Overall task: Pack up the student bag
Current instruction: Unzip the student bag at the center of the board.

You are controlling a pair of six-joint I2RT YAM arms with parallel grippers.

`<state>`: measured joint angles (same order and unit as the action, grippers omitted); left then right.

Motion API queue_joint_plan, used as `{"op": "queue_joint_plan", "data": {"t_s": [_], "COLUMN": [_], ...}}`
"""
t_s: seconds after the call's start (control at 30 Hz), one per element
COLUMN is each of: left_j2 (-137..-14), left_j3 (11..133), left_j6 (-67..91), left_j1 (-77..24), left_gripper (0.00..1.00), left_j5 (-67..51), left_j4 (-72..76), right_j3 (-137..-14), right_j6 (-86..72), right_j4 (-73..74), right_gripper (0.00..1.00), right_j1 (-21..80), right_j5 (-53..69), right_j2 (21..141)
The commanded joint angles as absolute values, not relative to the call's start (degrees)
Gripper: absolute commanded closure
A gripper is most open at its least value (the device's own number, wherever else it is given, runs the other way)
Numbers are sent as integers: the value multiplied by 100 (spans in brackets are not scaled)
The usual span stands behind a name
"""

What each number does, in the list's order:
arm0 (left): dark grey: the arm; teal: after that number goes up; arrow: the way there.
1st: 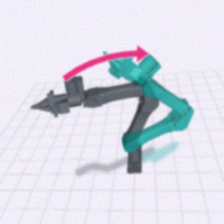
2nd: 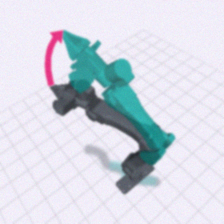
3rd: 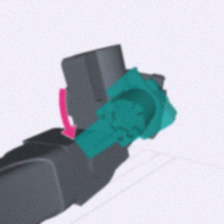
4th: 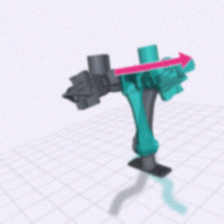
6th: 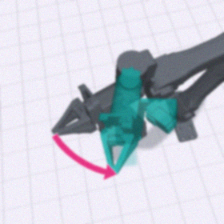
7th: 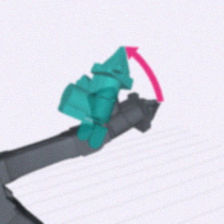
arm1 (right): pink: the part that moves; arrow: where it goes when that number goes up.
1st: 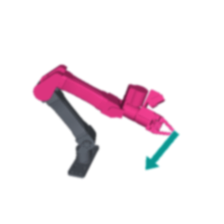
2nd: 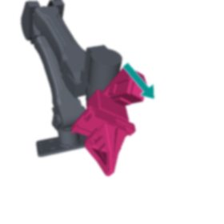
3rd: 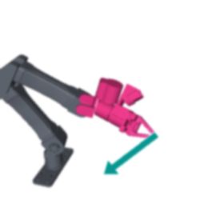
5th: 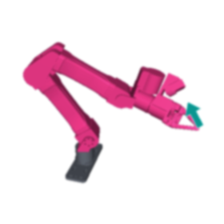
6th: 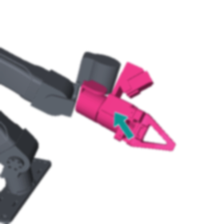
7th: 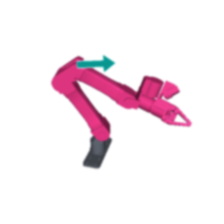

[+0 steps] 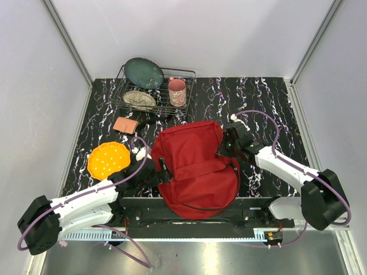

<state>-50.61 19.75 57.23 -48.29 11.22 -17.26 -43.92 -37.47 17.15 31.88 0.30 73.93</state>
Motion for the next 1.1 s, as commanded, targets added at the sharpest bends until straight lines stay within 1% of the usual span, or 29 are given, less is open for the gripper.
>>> {"op": "queue_joint_plan", "data": {"t_s": [0.0,0.17,0.27,0.33,0.4,0.57,0.6,0.63,0.7,0.77,0.8,0.9,0.93,1.03,1.07], "left_j2": [-5203,-5396,-5449,-5441,-5441,-5379,-5344,-5335,-5300,-5256,-5204,-5159,-5150,-5159,-5159], "left_j3": [1907,1898,1890,1890,1898,1881,1872,1863,1846,1802,1784,1714,1731,1766,1767], "left_j6": [5660,5572,5520,5511,5458,5440,5423,5405,5396,5318,5300,5177,5151,5019,4975], "left_j1": [-4781,-4781,-4781,-4781,-4781,-4781,-4781,-4781,-4781,-4772,-4772,-4772,-4781,-4781,-4773], "left_gripper": [1,3,6,7,10,11,19,22,24,36,47,69,80,92,94], "left_j5": [826,730,677,659,659,712,695,686,677,642,572,397,361,255,229], "left_j4": [-1064,-888,-817,-791,-791,-826,-800,-782,-773,-634,-476,-203,-72,158,210], "right_j3": [-4667,-4658,-4632,-4605,-4597,-4597,-4623,-4632,-4614,-4605,-4658,-4720,-4763,-4904,-4922], "right_j6": [-3648,-3630,-3630,-3647,-3691,-3726,-3718,-3709,-3726,-3692,-3665,-3665,-3682,-3726,-3796], "right_j4": [1846,1802,1706,1670,1635,1652,1678,1731,1679,1591,1573,1547,1512,1521,1521], "right_gripper": [100,100,100,100,100,100,100,100,100,100,100,100,100,100,100], "right_j1": [3261,3305,3331,3322,3322,3322,3322,3322,3322,3322,3331,3401,3488,3769,3840], "right_j5": [-255,-168,-123,-105,-123,-184,-202,-185,-141,-18,174,395,422,413,396], "right_j2": [7356,7243,7093,6918,6786,6723,6767,6794,6811,6838,6907,7005,7022,7101,7119]}}
